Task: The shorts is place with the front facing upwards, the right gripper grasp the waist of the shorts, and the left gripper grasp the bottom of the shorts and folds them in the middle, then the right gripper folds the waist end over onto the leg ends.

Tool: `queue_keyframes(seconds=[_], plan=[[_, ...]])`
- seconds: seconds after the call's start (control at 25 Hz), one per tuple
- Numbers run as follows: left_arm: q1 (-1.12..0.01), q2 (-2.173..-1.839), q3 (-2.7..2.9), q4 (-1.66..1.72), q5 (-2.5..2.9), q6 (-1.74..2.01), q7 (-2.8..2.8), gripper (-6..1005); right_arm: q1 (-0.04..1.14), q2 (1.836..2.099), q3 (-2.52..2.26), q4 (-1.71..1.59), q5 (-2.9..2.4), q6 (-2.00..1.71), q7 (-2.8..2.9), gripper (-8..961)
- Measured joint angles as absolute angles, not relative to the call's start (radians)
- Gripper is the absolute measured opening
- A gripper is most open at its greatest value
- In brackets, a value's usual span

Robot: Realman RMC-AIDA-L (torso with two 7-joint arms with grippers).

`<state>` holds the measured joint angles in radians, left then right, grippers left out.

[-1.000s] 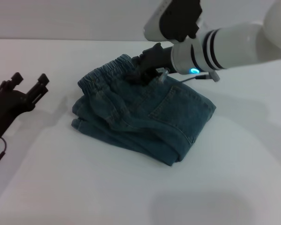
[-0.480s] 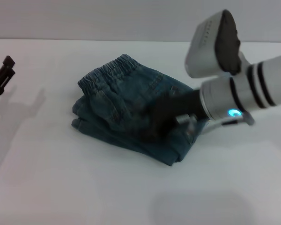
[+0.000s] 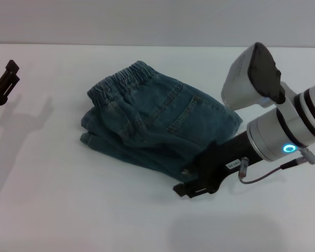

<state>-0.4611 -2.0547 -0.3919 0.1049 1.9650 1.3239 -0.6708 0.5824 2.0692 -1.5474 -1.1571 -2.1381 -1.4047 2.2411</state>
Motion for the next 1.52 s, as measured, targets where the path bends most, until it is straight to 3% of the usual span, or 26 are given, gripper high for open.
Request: queue_keyframes(seconds=[1.08,1.52], plan=[[-0.462,-2.057,-0.391,0.078,1.965,1.296,-0.644,829,0.636,2.069,-1.337,-1.026,-2.371,-1.199,2.273,449],[-0.455,-2.054,-0.406,0.078,1.961,1.319,-0.644,829,0.496,2.076,-1.278,-1.337,-2.248,-1.277,2.263,449]])
